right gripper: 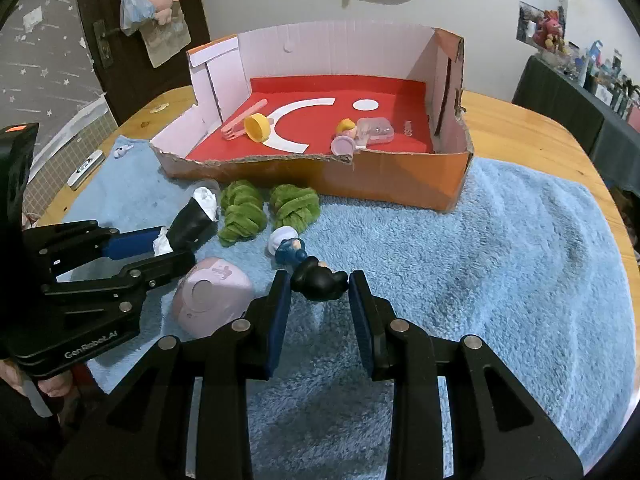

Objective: Organize objects
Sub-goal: 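Lift and carry both figures over into the cardboard box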

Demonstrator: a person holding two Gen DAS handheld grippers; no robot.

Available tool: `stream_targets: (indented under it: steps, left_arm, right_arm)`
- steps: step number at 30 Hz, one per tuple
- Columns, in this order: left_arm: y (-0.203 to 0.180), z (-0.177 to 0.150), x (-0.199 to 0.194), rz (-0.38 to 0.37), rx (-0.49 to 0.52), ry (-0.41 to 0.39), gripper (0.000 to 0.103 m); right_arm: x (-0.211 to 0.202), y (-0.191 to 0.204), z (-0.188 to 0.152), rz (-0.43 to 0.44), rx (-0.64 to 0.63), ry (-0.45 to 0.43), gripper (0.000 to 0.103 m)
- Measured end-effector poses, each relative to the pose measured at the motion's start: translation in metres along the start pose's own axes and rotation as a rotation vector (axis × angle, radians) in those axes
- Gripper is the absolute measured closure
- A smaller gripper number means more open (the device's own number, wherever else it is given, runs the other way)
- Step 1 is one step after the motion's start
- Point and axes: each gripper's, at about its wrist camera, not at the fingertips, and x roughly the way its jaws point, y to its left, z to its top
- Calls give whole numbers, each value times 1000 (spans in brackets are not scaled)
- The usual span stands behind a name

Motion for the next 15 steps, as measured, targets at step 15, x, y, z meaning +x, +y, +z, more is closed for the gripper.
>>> stream_targets:
  steps: [15]
  left_arm:
    - [1,4,-21,-9,-22,-45,71]
  right_arm:
    - [-21,6,3,5,-4,-45,75]
